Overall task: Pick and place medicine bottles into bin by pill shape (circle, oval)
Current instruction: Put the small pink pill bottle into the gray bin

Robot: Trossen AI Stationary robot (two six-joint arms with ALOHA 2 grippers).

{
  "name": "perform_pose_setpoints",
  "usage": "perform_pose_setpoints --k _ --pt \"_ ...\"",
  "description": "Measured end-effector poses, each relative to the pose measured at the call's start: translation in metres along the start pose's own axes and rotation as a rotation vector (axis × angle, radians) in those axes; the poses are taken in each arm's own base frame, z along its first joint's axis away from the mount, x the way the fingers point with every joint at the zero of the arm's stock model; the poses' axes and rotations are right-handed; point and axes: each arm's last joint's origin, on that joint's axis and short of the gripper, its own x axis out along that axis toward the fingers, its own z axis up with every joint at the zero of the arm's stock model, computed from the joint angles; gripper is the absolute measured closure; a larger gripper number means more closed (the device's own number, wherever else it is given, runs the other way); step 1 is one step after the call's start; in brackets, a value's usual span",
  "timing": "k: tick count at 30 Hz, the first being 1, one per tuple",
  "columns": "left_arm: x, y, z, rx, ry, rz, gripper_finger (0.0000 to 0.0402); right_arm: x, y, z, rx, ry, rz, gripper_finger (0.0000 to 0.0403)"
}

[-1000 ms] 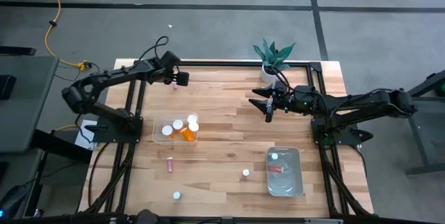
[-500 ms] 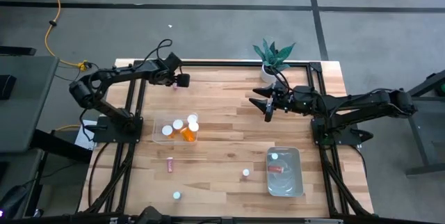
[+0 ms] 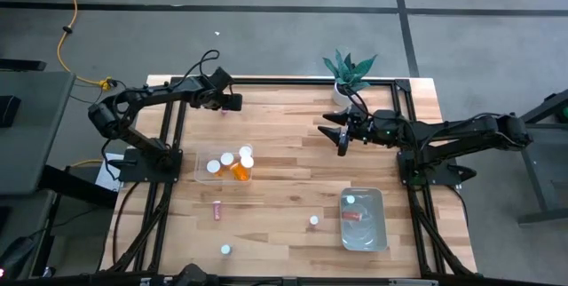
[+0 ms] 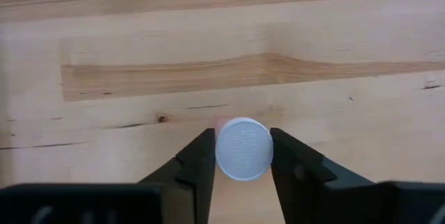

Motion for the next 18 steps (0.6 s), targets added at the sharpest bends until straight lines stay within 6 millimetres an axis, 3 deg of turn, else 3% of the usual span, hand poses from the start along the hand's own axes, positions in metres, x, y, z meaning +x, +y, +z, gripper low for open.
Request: perform_pose_setpoints --k 4,8,13,18 --pt "-0.002 -0.002 0.002 0.019 0.002 -0.015 0.0301 0.000 0.000 -0.001 -0.002 0.009 -0.003 0.0164" --pt "-0.020 -0.007 0.012 0.064 -0.032 -0.107 0.0293 0.000 0.000 -0.001 -0.002 0.008 -0.002 0.0164" --pt "-0.070 -0.017 0.020 0.209 -0.153 -0.327 0.0292 0.000 0.000 -0.001 -0.002 0.008 -0.002 0.0164" --pt "-0.128 -0.023 0.003 0.392 -0.282 -0.648 0.0295 0.000 0.001 0.002 0.005 -0.019 0.012 0.0164"
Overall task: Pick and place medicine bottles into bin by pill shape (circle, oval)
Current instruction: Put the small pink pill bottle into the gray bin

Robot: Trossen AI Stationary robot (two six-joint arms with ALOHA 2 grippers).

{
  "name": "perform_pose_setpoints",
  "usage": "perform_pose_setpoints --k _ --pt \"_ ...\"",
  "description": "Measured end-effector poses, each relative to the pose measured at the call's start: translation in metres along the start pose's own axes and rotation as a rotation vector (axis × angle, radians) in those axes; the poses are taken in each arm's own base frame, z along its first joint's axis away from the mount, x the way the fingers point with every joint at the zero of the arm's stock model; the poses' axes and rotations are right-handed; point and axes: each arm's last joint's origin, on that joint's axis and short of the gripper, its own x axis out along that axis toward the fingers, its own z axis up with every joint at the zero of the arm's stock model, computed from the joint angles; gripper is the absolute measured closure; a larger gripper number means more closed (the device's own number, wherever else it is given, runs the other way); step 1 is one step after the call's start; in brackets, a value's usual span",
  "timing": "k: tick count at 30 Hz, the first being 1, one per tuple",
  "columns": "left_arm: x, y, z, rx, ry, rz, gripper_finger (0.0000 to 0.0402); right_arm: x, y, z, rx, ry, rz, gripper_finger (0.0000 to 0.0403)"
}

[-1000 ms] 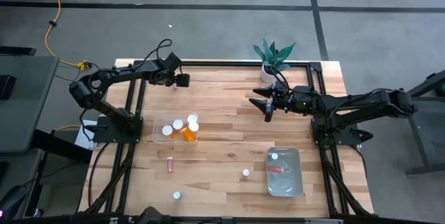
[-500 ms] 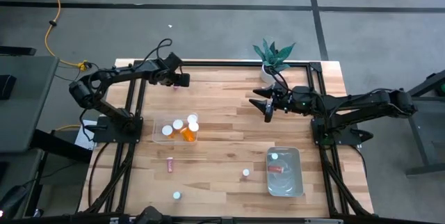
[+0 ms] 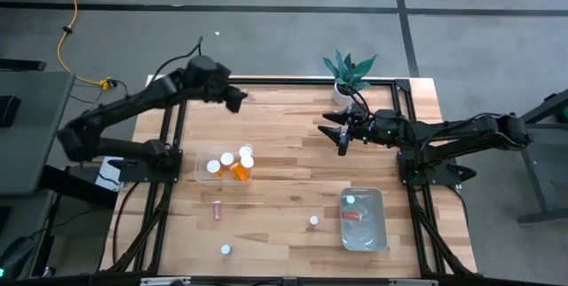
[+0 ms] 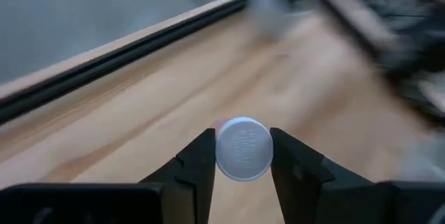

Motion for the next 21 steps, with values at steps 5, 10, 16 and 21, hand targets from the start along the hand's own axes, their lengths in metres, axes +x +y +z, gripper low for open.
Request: perform_pose_setpoints --k 5,10,16,21 --pt "-0.035 -0.042 -0.009 0.186 -0.088 -0.234 0.0292 0.000 0.002 0.004 0.005 -0.033 0.045 0.0164" --pt "-0.040 -0.071 -0.029 0.223 -0.230 -0.467 0.0291 0.000 0.004 0.004 0.004 -0.026 0.082 0.0164" --pt "-0.021 -0.082 -0.070 0.140 -0.285 -0.651 0.0291 0.000 0.004 0.004 0.002 -0.021 0.101 0.0164" --pt "-0.016 -0.083 -0.086 0.087 -0.294 -0.623 0.0291 0.000 0.004 0.004 0.003 -0.022 0.102 0.0164"
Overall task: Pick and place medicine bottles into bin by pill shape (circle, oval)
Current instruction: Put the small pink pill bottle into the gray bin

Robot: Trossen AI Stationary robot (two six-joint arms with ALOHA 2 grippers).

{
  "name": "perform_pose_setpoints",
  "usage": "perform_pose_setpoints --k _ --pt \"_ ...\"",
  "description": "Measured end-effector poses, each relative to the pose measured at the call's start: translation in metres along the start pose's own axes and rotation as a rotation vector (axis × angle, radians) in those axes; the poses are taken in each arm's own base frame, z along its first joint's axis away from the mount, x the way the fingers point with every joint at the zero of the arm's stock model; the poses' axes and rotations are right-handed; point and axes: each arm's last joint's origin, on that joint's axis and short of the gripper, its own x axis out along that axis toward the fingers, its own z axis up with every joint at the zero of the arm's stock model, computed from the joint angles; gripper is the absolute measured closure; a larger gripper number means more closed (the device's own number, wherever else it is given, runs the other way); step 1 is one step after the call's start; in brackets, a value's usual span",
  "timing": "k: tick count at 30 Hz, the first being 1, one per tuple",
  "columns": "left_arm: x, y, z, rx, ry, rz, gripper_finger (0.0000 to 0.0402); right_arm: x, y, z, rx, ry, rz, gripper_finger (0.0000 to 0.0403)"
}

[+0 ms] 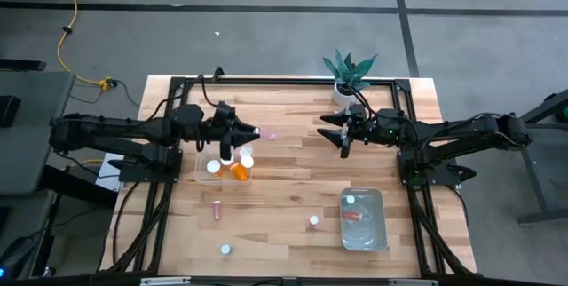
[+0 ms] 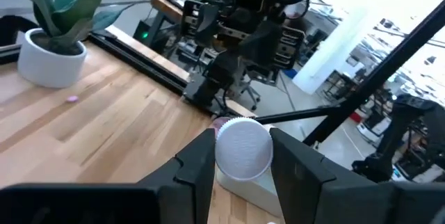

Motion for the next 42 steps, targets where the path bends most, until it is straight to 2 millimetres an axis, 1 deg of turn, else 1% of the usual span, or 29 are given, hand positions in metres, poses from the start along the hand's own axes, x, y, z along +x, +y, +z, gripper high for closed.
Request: perform_pose_setpoints --k 8,10,12,14,16,18,21,27,29,32,35,37,39,42 --pt "0.000 -0.001 0.000 0.002 -0.001 -0.006 0.0291 0.000 0.000 0.000 0.000 -0.003 0.001 0.0164" --pt "0.001 -0.002 -0.001 0.008 0.006 -0.009 0.0291 0.000 0.001 0.003 0.008 -0.027 0.009 0.0164" --pt "0.007 -0.004 -0.003 0.021 0.044 -0.014 0.0291 0.000 0.002 0.007 0.017 -0.068 0.023 0.0164" --pt "0.018 -0.007 -0.007 0.045 0.099 -0.011 0.0291 -0.001 0.004 0.011 0.023 -0.110 0.037 0.0164" --pt "0.034 -0.012 -0.009 0.078 0.139 -0.020 0.0291 -0.001 0.005 0.015 0.026 -0.149 0.051 0.0164" --pt "0.056 -0.018 -0.012 0.114 0.182 -0.028 0.0291 -0.002 0.006 0.018 0.030 -0.187 0.064 0.0164" --pt "0.095 -0.028 -0.019 0.170 0.246 -0.047 0.0291 -0.003 0.008 0.023 0.038 -0.240 0.081 0.0164" --pt "0.177 -0.049 -0.041 0.244 0.365 -0.199 0.0291 -0.006 0.010 0.032 0.051 -0.334 0.110 0.0164" --pt "0.202 -0.056 -0.048 0.276 0.379 -0.256 0.0291 -0.007 0.011 0.034 0.054 -0.356 0.118 0.0164" --pt "0.232 -0.065 -0.059 0.329 0.379 -0.307 0.0291 -0.008 0.011 0.036 0.057 -0.377 0.126 0.0164" --pt "0.256 -0.071 -0.071 0.379 0.374 -0.335 0.0291 -0.008 0.011 0.036 0.057 -0.380 0.126 0.0164" --pt "0.267 -0.072 -0.078 0.394 0.376 -0.342 0.0291 -0.008 0.011 0.037 0.057 -0.381 0.125 0.0164" --pt "0.274 -0.072 -0.086 0.402 0.386 -0.346 0.0291 -0.008 0.011 0.036 0.045 -0.383 0.113 0.0164" --pt "0.279 -0.068 -0.100 0.408 0.413 -0.338 0.0291 -0.008 0.011 0.037 0.024 -0.387 0.100 0.0164"
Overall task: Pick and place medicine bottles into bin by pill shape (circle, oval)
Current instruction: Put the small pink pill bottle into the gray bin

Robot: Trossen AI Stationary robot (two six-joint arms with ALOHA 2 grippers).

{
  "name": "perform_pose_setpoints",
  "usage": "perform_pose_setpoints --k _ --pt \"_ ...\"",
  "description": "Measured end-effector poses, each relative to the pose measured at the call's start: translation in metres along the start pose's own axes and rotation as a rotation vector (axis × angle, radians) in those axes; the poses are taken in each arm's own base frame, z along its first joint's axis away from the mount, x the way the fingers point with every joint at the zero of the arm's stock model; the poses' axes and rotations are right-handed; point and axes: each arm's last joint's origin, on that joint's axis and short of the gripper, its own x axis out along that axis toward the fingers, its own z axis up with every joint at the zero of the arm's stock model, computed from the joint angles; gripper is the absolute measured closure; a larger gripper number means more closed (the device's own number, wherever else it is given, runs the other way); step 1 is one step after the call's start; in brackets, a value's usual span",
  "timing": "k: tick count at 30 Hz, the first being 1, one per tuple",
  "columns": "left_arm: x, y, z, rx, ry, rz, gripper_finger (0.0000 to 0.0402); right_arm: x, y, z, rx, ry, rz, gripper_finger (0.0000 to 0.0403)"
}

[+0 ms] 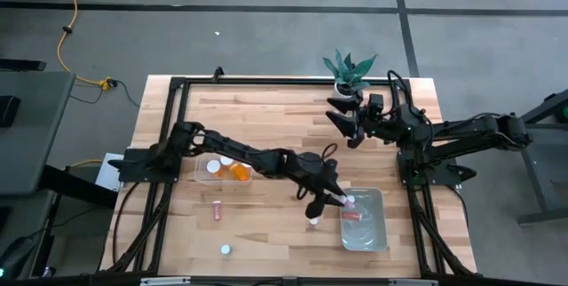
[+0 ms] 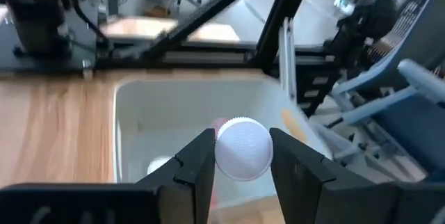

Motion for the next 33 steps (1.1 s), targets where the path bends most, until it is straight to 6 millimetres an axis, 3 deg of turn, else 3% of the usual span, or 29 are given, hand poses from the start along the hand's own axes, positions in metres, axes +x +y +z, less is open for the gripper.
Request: perform_pose_setpoints --k 9,15,26,29,33 --pt "0.019 0.004 -0.032 -0.014 0.083 0.007 0.0291 0.000 -0.001 0.000 -0.008 -0.007 -0.026 0.0164" --pt "0.024 0.003 -0.040 -0.045 0.097 0.020 0.0285 0.000 -0.001 0.000 -0.008 -0.005 -0.027 0.0164" --pt "0.022 0.009 -0.035 -0.075 0.057 0.027 0.0186 0.000 -0.001 0.000 -0.008 -0.005 -0.027 0.0164" --pt "0.011 0.015 -0.027 -0.122 0.099 -0.011 0.0170 0.000 -0.001 0.000 -0.008 -0.006 -0.027 0.0164" --pt "-0.025 0.034 -0.001 -0.158 0.177 -0.005 0.0167 0.000 -0.001 0.000 -0.008 -0.006 -0.027 0.0164"
